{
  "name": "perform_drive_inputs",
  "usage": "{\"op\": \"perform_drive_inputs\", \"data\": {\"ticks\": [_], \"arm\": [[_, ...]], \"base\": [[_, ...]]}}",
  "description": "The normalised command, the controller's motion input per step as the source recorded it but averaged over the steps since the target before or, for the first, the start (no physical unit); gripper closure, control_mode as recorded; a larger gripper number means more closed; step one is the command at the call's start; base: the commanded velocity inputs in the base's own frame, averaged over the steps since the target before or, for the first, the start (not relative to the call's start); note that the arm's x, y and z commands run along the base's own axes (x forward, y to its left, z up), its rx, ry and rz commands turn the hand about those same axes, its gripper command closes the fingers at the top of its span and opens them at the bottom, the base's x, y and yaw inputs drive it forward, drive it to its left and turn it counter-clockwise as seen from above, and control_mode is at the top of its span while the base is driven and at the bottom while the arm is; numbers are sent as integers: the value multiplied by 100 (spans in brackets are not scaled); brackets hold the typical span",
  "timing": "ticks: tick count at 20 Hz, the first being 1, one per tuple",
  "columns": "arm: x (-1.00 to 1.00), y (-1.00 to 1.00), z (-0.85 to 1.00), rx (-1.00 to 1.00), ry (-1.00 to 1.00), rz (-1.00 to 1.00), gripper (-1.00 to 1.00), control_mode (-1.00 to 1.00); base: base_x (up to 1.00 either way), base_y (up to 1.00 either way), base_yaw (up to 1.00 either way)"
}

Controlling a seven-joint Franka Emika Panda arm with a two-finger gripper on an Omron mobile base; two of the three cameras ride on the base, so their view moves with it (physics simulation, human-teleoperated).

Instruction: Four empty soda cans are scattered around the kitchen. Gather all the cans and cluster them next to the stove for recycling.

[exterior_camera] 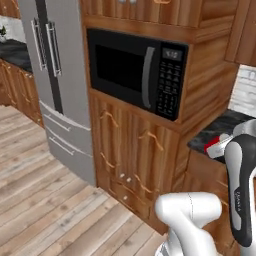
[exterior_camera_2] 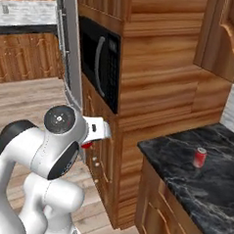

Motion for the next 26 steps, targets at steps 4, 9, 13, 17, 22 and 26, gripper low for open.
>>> {"op": "perform_drive_inputs", "data": {"ticks": [4, 9, 13, 17, 22, 26], "arm": [[0, 0, 0, 0, 0, 0, 100, 100], [0, 0, 0, 0, 0, 0, 100, 100], [0, 0, 0, 0, 0, 0, 100, 100], [0, 0, 0, 0, 0, 0, 100, 100], [0, 0, 0, 0, 0, 0, 100, 100], [0, 0, 0, 0, 0, 0, 100, 100]], "base": [[-8, 0, 50], [-10, 0, 49], [-19, 5, 46], [28, 4, 6], [96, 32, 0], [61, 58, 6]]}}
